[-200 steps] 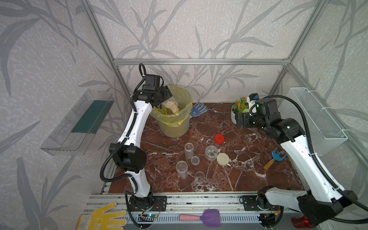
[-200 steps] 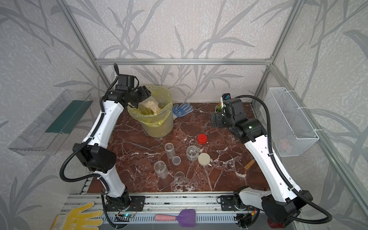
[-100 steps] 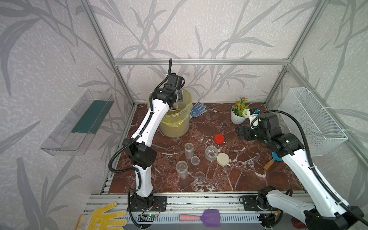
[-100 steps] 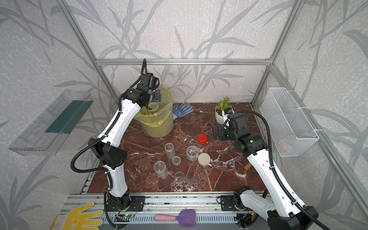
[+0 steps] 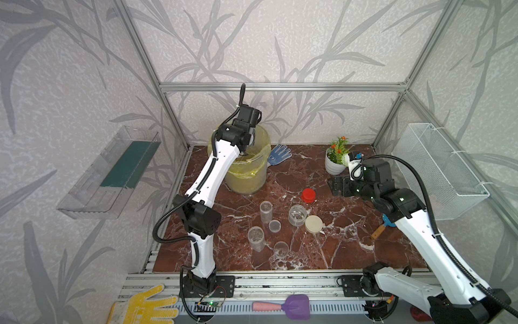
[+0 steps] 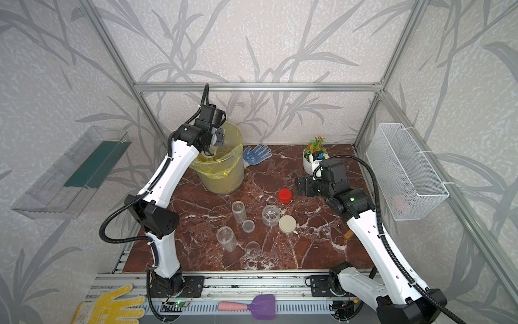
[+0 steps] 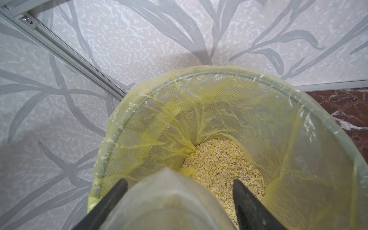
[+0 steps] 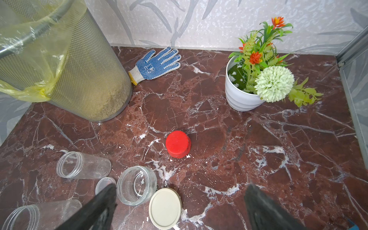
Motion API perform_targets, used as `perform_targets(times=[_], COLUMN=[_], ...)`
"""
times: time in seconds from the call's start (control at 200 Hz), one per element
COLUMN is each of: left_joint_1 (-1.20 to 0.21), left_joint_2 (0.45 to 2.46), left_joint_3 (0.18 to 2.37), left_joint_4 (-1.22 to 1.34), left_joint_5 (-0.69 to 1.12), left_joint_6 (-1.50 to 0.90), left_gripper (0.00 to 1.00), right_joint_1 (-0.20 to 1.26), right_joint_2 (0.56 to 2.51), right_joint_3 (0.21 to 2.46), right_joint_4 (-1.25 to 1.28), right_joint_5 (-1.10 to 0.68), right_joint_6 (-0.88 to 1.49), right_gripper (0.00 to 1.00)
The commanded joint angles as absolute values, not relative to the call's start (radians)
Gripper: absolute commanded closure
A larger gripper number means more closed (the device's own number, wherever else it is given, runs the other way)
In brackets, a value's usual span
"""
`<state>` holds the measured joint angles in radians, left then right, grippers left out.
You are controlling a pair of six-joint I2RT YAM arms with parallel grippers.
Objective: Empty expired oatmeal from jars
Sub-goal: Pour the expired oatmeal into the trash bin, then place the jar at the center of the board.
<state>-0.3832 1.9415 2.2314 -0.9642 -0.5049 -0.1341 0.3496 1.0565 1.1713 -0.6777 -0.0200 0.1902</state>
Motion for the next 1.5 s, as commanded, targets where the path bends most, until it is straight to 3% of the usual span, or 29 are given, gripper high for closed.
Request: perform_targets(times=[0.0,0.275,0.585,0.825,0.975,1.24,1.495], left_joint_1=[-0.370,-0.373,-0.370,-0.380,-0.426,-0.689,-0.887], left_joint_2=[1.860,1.675,1.425,1.288,1.288,1.315,1.406], left_joint_3=[2.212,2.074,1.711,1.429,1.281,1.184,1.141], left_joint_4=[-0.912,-0.718,-0.419,-0.182,0.023,0.208,0.364], left_joint_5=[-0.544,-0.233,-0.295,-0.120,-0.030,-0.197,-0.353], left_joint_6=[-0.173,-0.473,-0.802,-1.130,-1.313,-1.365,-1.393], left_gripper=[1.00,1.00,1.00,1.00,1.00,1.00,1.00], right_joint_1=[0.347,0.345,0.345,0.346,0.347,0.347,0.420], right_joint_2=[1.022,0.984,0.880,0.819,0.753,0.602,0.586], right_joint_3=[1.148,1.114,0.995,0.853,0.775,0.616,0.587], right_joint_4=[-0.649,-0.578,-0.471,-0.263,-0.158,0.014,0.057], right_joint_5=[-0.022,-0.060,-0.198,-0.382,-0.398,-0.340,-0.261], right_joint_6=[0.195,0.327,0.545,0.759,0.906,1.150,1.190], right_gripper=[0.01,0.01,0.01,0.01,0.01,0.00,0.00])
